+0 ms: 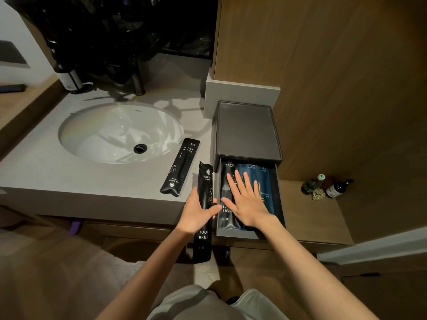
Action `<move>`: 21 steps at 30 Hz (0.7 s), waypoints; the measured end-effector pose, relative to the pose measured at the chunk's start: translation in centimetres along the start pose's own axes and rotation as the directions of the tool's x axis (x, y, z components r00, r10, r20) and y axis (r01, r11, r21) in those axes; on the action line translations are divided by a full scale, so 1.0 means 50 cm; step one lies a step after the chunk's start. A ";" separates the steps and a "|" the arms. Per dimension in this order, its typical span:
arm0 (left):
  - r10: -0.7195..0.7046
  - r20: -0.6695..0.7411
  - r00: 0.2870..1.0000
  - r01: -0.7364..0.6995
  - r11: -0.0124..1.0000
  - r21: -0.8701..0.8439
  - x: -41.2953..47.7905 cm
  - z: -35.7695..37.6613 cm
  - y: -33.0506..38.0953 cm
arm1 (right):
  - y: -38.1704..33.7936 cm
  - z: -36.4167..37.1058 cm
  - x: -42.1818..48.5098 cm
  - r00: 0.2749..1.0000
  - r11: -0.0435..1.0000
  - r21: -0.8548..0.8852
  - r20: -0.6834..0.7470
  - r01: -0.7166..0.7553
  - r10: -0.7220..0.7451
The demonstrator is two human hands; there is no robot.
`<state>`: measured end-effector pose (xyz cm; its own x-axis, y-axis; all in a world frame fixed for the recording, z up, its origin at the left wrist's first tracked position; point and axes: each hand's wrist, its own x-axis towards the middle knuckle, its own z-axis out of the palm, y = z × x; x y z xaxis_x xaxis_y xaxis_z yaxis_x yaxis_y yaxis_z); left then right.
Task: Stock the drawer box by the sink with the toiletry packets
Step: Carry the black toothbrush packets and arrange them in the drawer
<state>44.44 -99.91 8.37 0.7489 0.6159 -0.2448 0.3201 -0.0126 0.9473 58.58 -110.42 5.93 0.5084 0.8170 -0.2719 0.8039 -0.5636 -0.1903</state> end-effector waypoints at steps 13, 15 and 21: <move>-0.103 -0.006 0.995 0.096 0.946 -0.308 -0.006 -0.044 0.049 | -0.011 -0.080 -0.050 0.976 0.856 0.511 -0.214 0.079 0.037; -0.086 0.017 0.996 0.086 0.913 -0.400 -0.008 -0.053 0.065 | -0.023 -0.104 -0.075 0.933 0.818 0.558 -0.351 0.140 0.079; -0.088 0.087 0.992 0.122 0.798 -0.590 -0.013 -0.034 0.128 | -0.087 -0.157 -0.137 0.911 0.477 0.861 -0.326 0.175 0.254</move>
<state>45.01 -99.07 14.96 0.7654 0.5439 -0.3440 0.0048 0.5296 0.8482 54.03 -112.59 16.02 0.7680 0.6404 0.0111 0.2065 -0.2312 -0.9507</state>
